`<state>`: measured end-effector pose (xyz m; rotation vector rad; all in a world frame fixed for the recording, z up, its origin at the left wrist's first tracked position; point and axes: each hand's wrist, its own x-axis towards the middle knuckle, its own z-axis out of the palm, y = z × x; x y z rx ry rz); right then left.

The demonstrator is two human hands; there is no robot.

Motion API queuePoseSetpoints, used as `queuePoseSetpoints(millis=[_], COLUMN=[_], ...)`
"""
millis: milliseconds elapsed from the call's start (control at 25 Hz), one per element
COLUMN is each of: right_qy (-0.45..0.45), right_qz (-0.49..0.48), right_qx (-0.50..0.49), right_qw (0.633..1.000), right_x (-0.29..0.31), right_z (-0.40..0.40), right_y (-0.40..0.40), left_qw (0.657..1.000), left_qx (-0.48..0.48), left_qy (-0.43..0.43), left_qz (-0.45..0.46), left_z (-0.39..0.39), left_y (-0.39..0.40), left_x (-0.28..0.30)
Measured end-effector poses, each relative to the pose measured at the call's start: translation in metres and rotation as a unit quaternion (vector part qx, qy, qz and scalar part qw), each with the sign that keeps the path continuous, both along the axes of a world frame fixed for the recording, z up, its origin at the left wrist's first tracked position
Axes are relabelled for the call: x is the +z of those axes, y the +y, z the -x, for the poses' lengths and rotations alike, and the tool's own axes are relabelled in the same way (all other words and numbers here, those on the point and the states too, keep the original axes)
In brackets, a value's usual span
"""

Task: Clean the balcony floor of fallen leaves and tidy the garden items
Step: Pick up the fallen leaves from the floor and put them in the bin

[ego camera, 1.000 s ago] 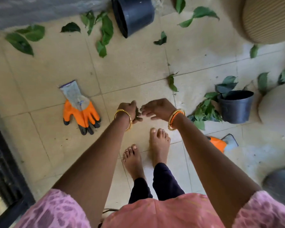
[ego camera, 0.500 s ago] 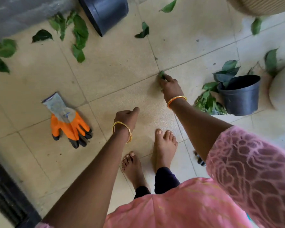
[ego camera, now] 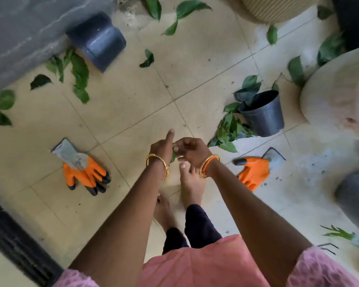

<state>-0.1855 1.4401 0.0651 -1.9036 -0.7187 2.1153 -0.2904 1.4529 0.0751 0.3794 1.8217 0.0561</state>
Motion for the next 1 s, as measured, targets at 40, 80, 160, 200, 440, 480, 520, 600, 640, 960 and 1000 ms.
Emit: queuePoseSetpoints(millis=[40, 80, 160, 200, 440, 480, 520, 600, 640, 960, 1000], right_qy=[0.008, 0.004, -0.060, -0.089, -0.276, -0.338, -0.378, -0.410, -0.424, -0.424, -0.444], right_qz=[0.020, 0.038, 0.033, 0.030, 0.013, -0.010, -0.031, -0.045, -0.042, -0.136, -0.142], right_qx=[-0.055, -0.098, -0.091, -0.069, -0.061, 0.058, 0.153, 0.219, 0.219, 0.107, 0.120], right_qw=[0.998, 0.994, 0.994, 0.993, 0.959, 0.939, 0.913, 0.884, 0.878, 0.889, 0.877], right_x=[0.012, 0.019, 0.028, 0.031, -0.004, -0.015, -0.027, -0.054, -0.064, 0.002, -0.008], right_z=[-0.006, -0.010, -0.022, -0.029, -0.081, -0.087, -0.090, -0.096, -0.093, -0.046, -0.049], right_y=[-0.003, -0.005, -0.007, -0.006, -0.002, -0.004, -0.007, 0.000, 0.004, 0.052, 0.047], left_qw=[1.000, 1.000, 0.999, 0.999, 0.994, 0.995, 0.996, 0.995, 0.994, 0.976, 0.978], left_qx=[0.008, 0.016, 0.021, 0.027, 0.077, 0.056, 0.022, -0.053, -0.076, -0.186, -0.175], left_qy=[-0.005, -0.005, 0.006, 0.014, 0.026, 0.024, 0.024, 0.018, 0.010, 0.000, -0.002], left_qz=[0.003, 0.011, 0.034, 0.040, 0.072, 0.079, 0.082, 0.084, 0.083, 0.114, 0.115], left_z=[-0.008, -0.015, -0.028, -0.035, -0.048, -0.045, -0.043, -0.041, -0.040, -0.018, -0.014], left_y=[0.000, 0.000, 0.000, 0.000, 0.016, 0.020, 0.024, 0.031, 0.033, 0.040, 0.040], left_x=[0.008, 0.014, 0.023, 0.026, 0.017, 0.013, 0.008, -0.004, -0.012, -0.035, -0.034])
